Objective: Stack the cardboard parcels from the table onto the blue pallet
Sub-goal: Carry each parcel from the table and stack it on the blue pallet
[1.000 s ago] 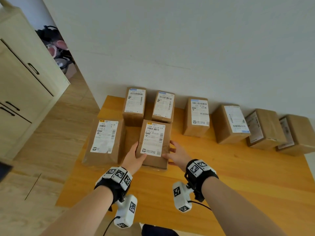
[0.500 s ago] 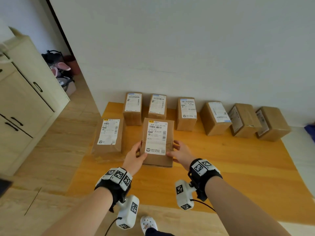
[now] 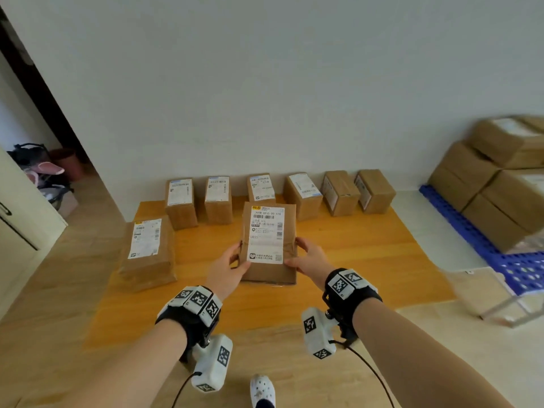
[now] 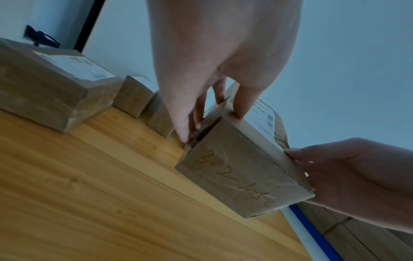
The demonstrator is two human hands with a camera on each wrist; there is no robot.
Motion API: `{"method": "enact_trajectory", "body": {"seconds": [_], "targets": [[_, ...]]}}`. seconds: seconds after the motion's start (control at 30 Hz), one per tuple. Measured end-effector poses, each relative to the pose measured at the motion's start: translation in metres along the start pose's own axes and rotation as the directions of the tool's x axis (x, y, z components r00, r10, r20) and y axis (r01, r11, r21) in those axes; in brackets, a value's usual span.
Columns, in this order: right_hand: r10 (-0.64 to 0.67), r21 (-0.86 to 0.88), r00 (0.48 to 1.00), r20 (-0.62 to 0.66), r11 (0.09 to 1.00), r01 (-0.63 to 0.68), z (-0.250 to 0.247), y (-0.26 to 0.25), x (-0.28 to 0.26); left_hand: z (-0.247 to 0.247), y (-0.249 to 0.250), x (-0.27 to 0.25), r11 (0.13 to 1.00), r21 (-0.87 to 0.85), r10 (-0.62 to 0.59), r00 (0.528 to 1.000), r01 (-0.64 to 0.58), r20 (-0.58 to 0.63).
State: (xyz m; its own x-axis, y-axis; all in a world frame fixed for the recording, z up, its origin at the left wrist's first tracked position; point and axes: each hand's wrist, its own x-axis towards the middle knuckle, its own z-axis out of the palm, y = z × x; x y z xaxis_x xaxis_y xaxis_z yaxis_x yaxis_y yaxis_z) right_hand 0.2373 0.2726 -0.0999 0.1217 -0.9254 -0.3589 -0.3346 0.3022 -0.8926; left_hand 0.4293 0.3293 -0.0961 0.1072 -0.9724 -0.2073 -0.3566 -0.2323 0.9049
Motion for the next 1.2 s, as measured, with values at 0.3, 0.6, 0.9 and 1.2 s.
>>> {"method": "enact_trajectory", "body": {"seconds": [0.3,0.6,0.9,1.2], "targets": [[0.009,0.046,0.978,-0.207,0.999,0.000,-0.095,0.024,-0.049,0.079,0.056,-0.003,0.998,-0.052,0.045,0.978,-0.035,0.202],[0.012,0.066,0.922,-0.387,0.998,0.015,-0.215,0.045,-0.089,0.184,0.130,0.001,0.991,-0.038,0.134,0.931,-0.128,0.341],[-0.014,0.072,0.880,-0.474,0.996,0.054,-0.370,0.076,-0.139,0.320,0.213,-0.028,0.980,-0.056,0.197,0.888,-0.191,0.417],[-0.018,0.109,0.859,-0.512,0.990,0.086,-0.501,0.118,-0.178,0.444,0.273,-0.054,0.974,-0.115,0.227,0.868,-0.196,0.441]]}}
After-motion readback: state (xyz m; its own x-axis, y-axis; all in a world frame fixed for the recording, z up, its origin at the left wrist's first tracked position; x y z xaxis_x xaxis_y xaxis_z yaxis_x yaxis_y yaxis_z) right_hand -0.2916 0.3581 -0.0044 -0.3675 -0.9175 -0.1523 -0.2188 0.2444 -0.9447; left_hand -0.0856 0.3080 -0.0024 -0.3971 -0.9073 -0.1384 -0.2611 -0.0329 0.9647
